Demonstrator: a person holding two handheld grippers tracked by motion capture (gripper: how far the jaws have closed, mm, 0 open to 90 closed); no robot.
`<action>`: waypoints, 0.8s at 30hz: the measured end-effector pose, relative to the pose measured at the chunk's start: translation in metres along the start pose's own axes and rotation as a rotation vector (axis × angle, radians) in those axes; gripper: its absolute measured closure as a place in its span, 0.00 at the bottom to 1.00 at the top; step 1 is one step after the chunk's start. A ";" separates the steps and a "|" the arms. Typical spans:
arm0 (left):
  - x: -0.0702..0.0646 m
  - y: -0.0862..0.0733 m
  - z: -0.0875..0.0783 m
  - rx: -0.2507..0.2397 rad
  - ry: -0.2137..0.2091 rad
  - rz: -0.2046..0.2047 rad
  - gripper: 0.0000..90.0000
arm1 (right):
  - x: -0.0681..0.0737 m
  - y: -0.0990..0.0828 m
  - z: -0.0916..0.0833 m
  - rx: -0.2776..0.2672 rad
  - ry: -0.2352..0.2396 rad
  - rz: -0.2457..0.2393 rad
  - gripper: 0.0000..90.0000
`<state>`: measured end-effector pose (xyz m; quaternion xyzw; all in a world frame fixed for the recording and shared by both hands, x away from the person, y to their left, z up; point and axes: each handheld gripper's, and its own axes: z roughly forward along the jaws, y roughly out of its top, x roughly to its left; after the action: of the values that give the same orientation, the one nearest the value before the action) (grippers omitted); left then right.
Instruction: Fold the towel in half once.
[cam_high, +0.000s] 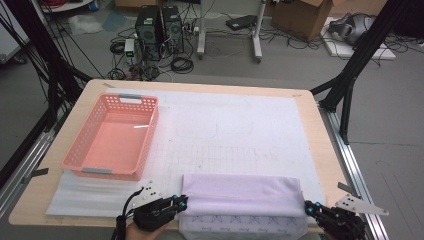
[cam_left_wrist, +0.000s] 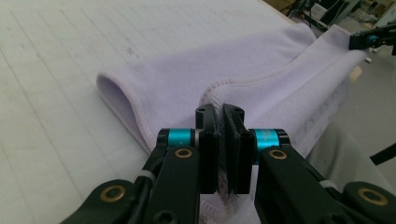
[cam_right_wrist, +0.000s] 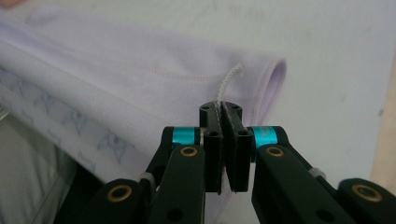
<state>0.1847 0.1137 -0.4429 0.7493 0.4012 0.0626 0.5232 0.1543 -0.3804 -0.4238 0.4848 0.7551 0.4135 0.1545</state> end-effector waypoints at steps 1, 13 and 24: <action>0.001 0.000 0.002 0.009 0.006 -0.001 0.90 | 0.000 -0.006 0.003 0.032 0.005 0.007 0.95; 0.043 0.026 0.025 -0.028 0.090 -0.055 0.51 | -0.024 0.024 0.038 -0.010 -0.064 0.031 0.63; 0.053 0.034 0.044 0.034 0.052 -0.048 0.49 | -0.041 0.034 0.067 0.031 -0.084 0.016 0.62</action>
<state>0.2615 0.1121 -0.4512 0.7463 0.4336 0.0624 0.5010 0.2368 -0.3773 -0.4450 0.5100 0.7503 0.3823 0.1755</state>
